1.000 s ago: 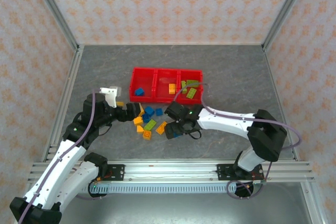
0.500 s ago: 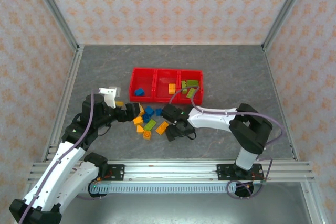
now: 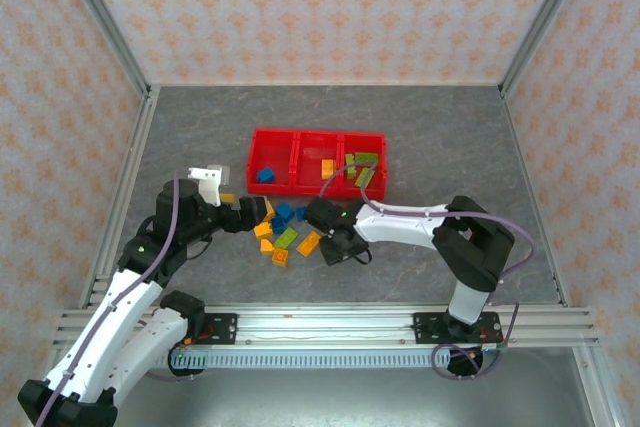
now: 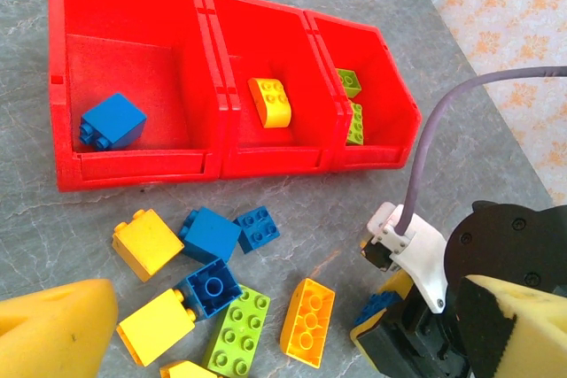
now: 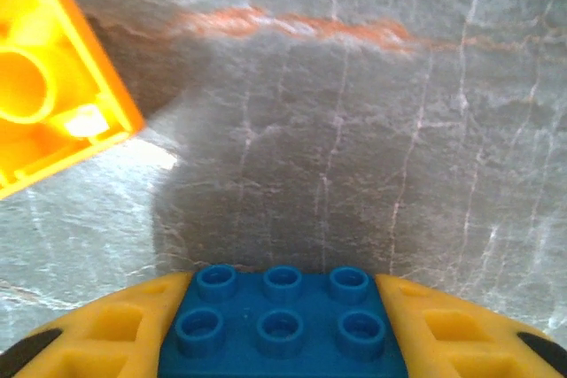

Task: Sort the legos into containers by color
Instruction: Pick up the lego from the bottom-center of the table, then place the lego in the container.

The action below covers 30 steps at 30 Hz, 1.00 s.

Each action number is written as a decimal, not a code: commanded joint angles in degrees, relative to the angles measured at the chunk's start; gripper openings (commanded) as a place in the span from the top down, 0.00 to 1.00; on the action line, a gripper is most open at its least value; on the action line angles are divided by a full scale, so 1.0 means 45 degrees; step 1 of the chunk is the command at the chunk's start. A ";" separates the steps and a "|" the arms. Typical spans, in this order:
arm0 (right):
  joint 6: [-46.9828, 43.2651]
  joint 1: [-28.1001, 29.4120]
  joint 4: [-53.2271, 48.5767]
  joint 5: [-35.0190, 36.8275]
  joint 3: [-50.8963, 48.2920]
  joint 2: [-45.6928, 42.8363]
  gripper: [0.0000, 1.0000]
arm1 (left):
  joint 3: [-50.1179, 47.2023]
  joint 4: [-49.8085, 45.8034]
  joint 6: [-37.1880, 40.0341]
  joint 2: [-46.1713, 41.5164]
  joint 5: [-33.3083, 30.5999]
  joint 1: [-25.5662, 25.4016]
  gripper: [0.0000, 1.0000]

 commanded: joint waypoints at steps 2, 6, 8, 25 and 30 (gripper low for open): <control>-0.0828 -0.0364 0.0011 0.0503 0.1516 -0.0616 0.69 | -0.0107 0.0338 -0.0116 -0.0066 0.0008 -0.0076 0.01; -0.1233 -0.1206 0.0642 0.0618 0.3269 -0.0369 0.71 | -0.0098 0.0332 -0.0119 -0.0085 -0.0049 -0.0077 0.01; -0.1452 -0.1503 0.1168 0.0395 0.4264 0.0010 0.71 | -0.0097 0.0312 -0.0119 -0.0099 -0.0089 -0.0076 0.01; -0.3109 -0.2295 0.0116 -0.0436 1.3963 0.7633 0.66 | -0.0116 0.0299 -0.0156 -0.0405 -0.0304 -0.0096 0.01; -0.3001 -0.2312 0.0317 -0.0602 1.4348 0.7872 0.44 | -0.0093 0.0286 -0.0158 -0.0283 -0.0323 -0.0096 0.01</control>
